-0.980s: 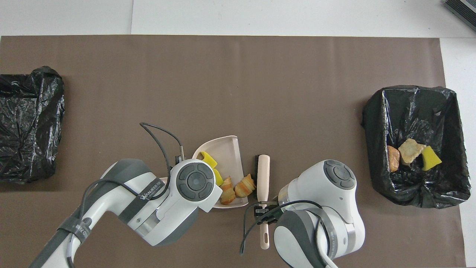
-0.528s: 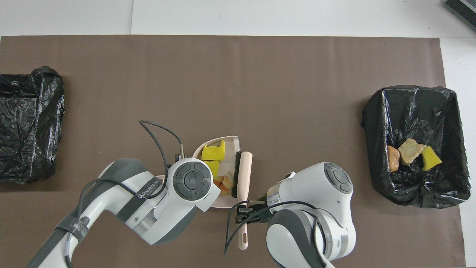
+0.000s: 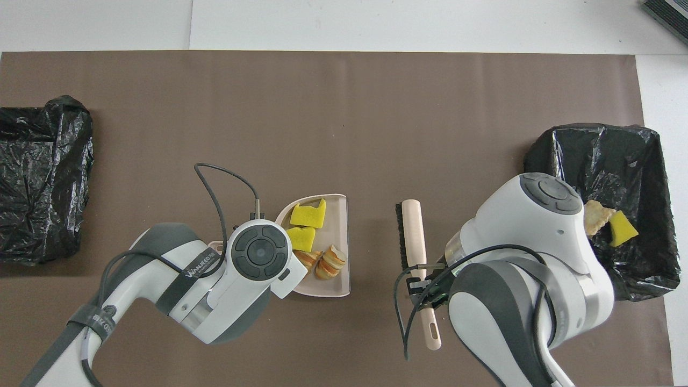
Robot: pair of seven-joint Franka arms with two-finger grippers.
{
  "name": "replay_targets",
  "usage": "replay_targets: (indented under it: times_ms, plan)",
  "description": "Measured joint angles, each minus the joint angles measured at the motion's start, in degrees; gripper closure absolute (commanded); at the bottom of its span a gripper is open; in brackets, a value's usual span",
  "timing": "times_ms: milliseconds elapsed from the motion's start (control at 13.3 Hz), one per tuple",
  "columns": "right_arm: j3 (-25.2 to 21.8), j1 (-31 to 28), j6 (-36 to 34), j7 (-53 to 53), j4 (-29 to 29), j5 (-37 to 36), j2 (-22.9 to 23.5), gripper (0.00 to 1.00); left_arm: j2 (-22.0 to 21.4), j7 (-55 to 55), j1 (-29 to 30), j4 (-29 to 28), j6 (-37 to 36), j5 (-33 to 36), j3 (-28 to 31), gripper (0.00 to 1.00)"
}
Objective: Sweep and dump trash in bin
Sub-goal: 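Carry the loaded dustpan over the bin with the left gripper and tip it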
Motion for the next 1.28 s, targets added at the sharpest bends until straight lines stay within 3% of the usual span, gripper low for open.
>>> replay_targets:
  times_ms: [151,377,679,905,1282]
  plan:
    - [0.5,0.6,-2.0,3.7,0.8,-4.3,-0.3,1.00,-0.1,3.0,2.0,1.0,0.2,0.0,0.1,1.00]
    - [1.2,1.6,-2.1,5.3,-0.9,-5.2,-1.2,1.00,-1.1,8.1,6.7,4.1,-0.2,-0.5,0.3,1.00]
    - [1.2,3.0,-0.1,5.4,-3.2,-3.9,-2.3,1.00,-2.7,16.3,14.9,11.6,-8.7,-3.9,0.7,1.00]
    - [1.5,10.2,5.5,12.8,-4.0,-2.2,-0.8,1.00,-3.1,22.6,23.4,18.1,-16.0,-6.9,1.2,1.00]
    - [1.8,19.6,15.9,23.3,-4.0,1.2,3.4,1.00,-2.5,40.1,41.0,24.1,-18.6,-10.2,1.8,1.00]
